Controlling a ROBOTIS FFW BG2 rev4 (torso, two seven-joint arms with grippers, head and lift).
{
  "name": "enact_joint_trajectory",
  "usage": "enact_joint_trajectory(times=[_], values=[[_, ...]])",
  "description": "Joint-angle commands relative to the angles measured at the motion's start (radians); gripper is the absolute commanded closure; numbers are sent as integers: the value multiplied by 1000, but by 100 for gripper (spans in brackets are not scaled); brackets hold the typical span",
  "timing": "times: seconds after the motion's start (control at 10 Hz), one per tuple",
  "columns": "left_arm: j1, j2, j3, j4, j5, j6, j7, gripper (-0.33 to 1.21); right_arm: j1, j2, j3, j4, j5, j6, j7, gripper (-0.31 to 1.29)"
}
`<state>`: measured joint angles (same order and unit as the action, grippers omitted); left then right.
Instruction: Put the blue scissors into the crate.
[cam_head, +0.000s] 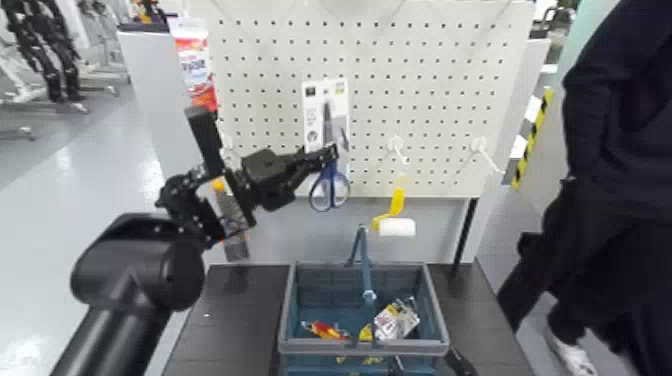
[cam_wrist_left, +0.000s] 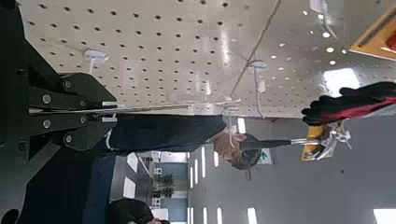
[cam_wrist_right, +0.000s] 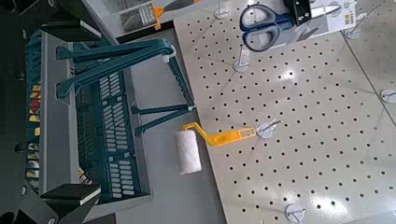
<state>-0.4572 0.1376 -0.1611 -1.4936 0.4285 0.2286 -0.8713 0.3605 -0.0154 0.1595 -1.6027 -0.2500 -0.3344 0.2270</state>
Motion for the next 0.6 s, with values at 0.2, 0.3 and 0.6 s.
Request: enact_joint_trajectory(times=[0.2,0.3,0.6], values=[[66,-3,29,18,-7,35,-6,118,0,0,2,1,0,1,0,15],[75,-3,31,33,-11,41,-6,118,0,0,2,1,0,3,0,15],[75,-3,17,131,-20,40,-29,118,-2,2,3,3,0,3,2,15]])
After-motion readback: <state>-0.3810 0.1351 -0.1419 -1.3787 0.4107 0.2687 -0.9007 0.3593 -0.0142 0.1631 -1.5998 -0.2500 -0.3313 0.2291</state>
